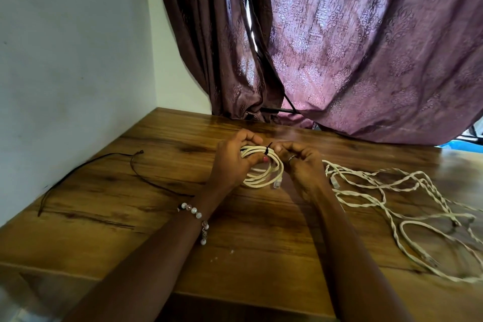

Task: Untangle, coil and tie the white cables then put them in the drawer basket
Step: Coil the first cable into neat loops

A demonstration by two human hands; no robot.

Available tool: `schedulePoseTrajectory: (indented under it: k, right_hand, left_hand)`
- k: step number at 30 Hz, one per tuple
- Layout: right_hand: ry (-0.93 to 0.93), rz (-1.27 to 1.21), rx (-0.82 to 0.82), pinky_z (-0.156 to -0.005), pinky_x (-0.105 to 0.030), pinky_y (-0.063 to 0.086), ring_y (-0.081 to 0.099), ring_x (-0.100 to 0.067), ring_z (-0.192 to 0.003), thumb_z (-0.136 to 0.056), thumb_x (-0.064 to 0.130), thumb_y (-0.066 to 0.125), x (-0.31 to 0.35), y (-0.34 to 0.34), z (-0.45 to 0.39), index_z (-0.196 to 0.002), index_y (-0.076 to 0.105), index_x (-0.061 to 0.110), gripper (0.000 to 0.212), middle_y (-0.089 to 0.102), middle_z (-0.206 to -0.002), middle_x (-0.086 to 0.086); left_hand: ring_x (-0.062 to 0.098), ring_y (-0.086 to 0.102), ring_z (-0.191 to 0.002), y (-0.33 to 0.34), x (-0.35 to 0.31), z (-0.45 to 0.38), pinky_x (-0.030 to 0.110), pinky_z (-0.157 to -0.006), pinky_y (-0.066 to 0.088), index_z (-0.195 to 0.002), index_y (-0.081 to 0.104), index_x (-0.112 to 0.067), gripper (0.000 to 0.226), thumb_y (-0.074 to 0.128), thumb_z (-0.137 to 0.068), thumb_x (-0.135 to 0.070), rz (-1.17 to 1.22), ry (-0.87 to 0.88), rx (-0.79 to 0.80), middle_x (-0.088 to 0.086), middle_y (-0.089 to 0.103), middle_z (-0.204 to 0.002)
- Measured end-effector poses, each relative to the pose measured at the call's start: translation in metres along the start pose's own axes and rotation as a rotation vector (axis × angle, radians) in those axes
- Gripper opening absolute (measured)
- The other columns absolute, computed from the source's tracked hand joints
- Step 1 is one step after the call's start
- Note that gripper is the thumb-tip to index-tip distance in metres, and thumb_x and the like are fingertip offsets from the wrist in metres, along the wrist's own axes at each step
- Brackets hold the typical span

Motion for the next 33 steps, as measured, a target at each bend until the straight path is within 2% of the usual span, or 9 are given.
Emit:
schedulePoseTrajectory:
  k: [2,5,7,9,13,19,27,30,33]
  right_hand:
    - [0.020,-0.049,0.008,-0.068,-0.032,0.055,0.066,-0.019,-0.074,-0.088,-0.001,0.058,0.0001,0.0013,0.0013,-0.092,0.070,0.001,0.012,0.072,-0.084,-0.012]
    - [0.052,-0.124,0.009,-0.075,-0.039,0.056,0.066,-0.029,-0.081,-0.088,-0.001,0.059,-0.0020,0.0018,0.0016,-0.101,0.066,-0.006,0.016,0.069,-0.094,-0.023]
    - [0.055,-0.152,0.028,-0.077,-0.044,0.056,0.064,-0.035,-0.085,-0.085,0.002,0.062,-0.0028,0.0021,0.0017,-0.101,0.065,-0.009,0.020,0.066,-0.098,-0.029]
    - [0.073,-0.207,0.052,-0.069,-0.041,0.057,0.062,-0.038,-0.084,-0.080,0.003,0.066,-0.0035,0.0030,0.0022,-0.098,0.065,-0.010,0.022,0.064,-0.099,-0.033]
    - [0.092,-0.249,0.062,-0.077,-0.045,0.054,0.064,-0.032,-0.075,-0.073,-0.002,0.068,-0.0018,0.0045,0.0032,-0.078,0.071,-0.002,0.006,0.067,-0.084,-0.023]
    - [0.148,-0.248,0.061,-0.082,-0.049,0.051,0.062,-0.033,-0.074,-0.072,-0.002,0.068,-0.0032,0.0037,0.0024,-0.074,0.071,0.000,0.004,0.066,-0.080,-0.022]
    - [0.164,-0.265,0.011,-0.072,-0.041,0.057,0.065,-0.029,-0.073,-0.084,0.000,0.062,-0.0025,0.0005,0.0005,-0.086,0.067,-0.004,0.007,0.067,-0.084,-0.022]
    - [0.227,-0.274,-0.022,-0.059,-0.033,0.058,0.066,-0.024,-0.065,-0.087,-0.004,0.057,-0.0058,-0.0029,0.0000,-0.079,0.067,-0.005,0.013,0.068,-0.077,-0.019]
    - [0.348,-0.345,0.036,-0.059,-0.033,0.059,0.065,-0.026,-0.064,-0.084,-0.005,0.057,-0.0083,-0.0031,0.0022,-0.082,0.067,-0.008,0.011,0.067,-0.080,-0.023]
  left_hand:
    - [0.006,0.067,-0.075,0.0010,-0.0006,0.0000,0.032,-0.069,0.056,-0.094,0.064,-0.014,0.033,0.083,-0.067,-0.012,0.019,0.001,0.005,-0.004,0.070,-0.084]
    - [-0.001,0.066,-0.075,0.0010,-0.0025,0.0005,0.027,-0.070,0.055,-0.093,0.065,-0.011,0.032,0.083,-0.067,-0.008,0.039,0.009,0.012,-0.007,0.070,-0.085]
    - [0.002,0.066,-0.076,0.0002,-0.0029,0.0006,0.028,-0.071,0.056,-0.092,0.067,-0.009,0.029,0.083,-0.067,-0.007,0.044,0.021,0.014,-0.007,0.070,-0.085]
    - [0.007,0.068,-0.078,0.0003,-0.0028,0.0008,0.032,-0.073,0.056,-0.090,0.069,-0.012,0.027,0.083,-0.067,-0.009,0.039,0.033,0.021,-0.006,0.071,-0.085]
    - [0.011,0.068,-0.079,0.0021,-0.0027,0.0015,0.035,-0.074,0.057,-0.088,0.070,-0.019,0.028,0.084,-0.065,-0.010,0.050,0.038,0.053,-0.003,0.072,-0.087]
    - [0.012,0.068,-0.077,0.0029,-0.0016,0.0021,0.031,-0.072,0.057,-0.086,0.070,-0.019,0.027,0.084,-0.065,-0.007,0.126,-0.006,0.095,-0.001,0.072,-0.085]
    - [0.002,0.066,-0.077,0.0035,-0.0073,0.0035,0.021,-0.071,0.053,-0.085,0.069,-0.024,0.025,0.081,-0.070,-0.009,0.108,0.068,0.105,-0.012,0.070,-0.085]
    - [0.004,0.065,-0.081,0.0069,-0.0103,0.0048,0.024,-0.072,0.052,-0.089,0.072,-0.015,0.020,0.078,-0.070,-0.017,0.005,0.185,0.092,-0.006,0.070,-0.087]
    - [0.009,0.062,-0.086,0.0087,-0.0092,0.0041,0.024,-0.075,0.051,-0.089,0.074,-0.010,0.022,0.079,-0.069,-0.015,-0.043,0.255,0.058,0.003,0.065,-0.093]
Point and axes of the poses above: each hand's wrist, its own z-axis away from the middle knuckle, its own y-axis out of the palm, x = y × z, the point moved 4 cm from there along -z, towards the middle knuckle
